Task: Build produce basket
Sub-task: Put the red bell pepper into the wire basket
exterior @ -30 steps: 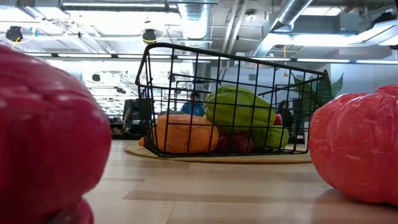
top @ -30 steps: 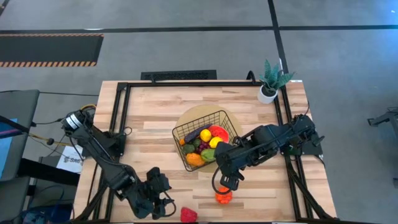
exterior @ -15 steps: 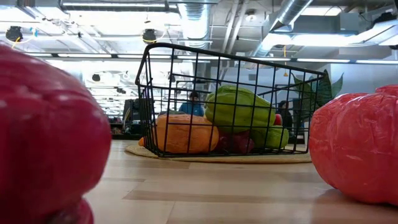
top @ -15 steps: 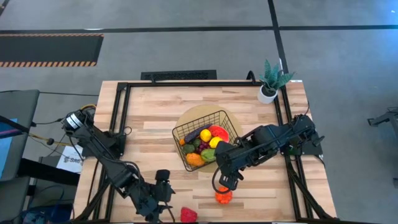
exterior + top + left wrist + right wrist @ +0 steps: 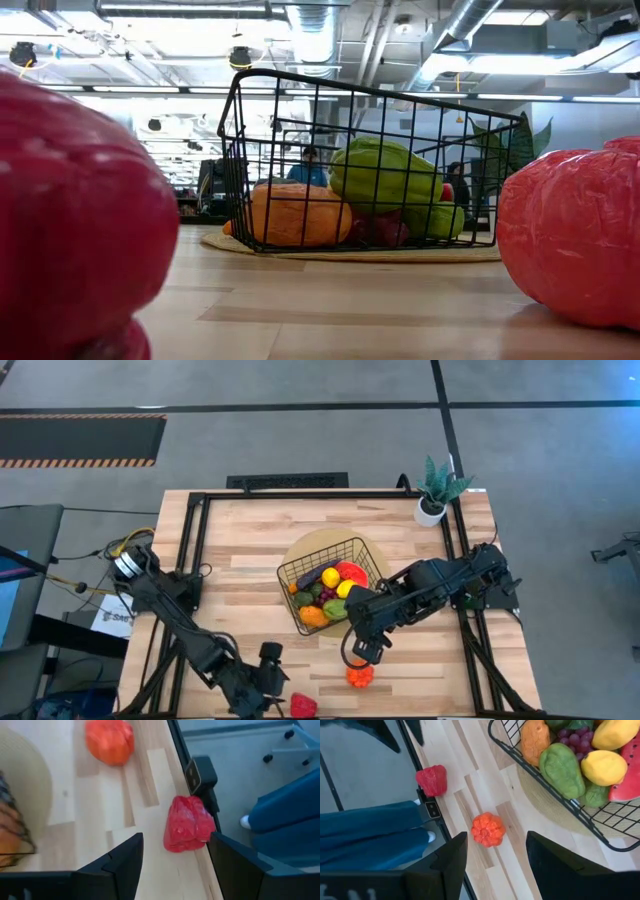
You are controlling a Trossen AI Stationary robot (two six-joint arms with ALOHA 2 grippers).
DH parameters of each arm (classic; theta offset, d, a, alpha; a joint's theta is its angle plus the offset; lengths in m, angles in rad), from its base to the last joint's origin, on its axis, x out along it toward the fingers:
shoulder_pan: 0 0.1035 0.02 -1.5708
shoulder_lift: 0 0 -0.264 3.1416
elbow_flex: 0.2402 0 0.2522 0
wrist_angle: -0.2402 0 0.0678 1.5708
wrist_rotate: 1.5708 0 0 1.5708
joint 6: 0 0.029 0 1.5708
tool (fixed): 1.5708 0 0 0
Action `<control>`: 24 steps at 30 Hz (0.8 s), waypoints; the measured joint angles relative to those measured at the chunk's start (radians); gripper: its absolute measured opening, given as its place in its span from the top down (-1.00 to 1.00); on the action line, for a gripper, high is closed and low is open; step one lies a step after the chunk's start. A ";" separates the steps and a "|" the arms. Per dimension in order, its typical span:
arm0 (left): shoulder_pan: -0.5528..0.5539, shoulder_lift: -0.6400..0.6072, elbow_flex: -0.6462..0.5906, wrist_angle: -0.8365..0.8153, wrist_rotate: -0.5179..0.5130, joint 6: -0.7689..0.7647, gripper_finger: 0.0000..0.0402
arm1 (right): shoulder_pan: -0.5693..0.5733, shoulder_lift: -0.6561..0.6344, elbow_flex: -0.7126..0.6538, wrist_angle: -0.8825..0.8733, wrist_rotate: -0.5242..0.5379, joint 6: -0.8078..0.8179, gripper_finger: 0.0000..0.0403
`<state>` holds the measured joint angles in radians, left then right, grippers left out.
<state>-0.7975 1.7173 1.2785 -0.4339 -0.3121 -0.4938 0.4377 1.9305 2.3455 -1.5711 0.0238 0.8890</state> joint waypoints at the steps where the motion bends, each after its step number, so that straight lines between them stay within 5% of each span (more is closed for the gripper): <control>1: 0.001 0.020 0.000 0.010 0.012 0.000 -0.07 | -0.001 0.000 0.000 0.000 -0.003 0.000 -0.09; 24: 0.012 0.179 0.053 0.117 0.073 0.058 -0.07 | -0.009 -0.013 0.001 0.000 -0.003 -0.085 -0.09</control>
<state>-0.7856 1.8959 1.3315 -0.3172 -0.2394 -0.4355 0.4291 1.9179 2.3466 -1.5710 0.0212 0.8036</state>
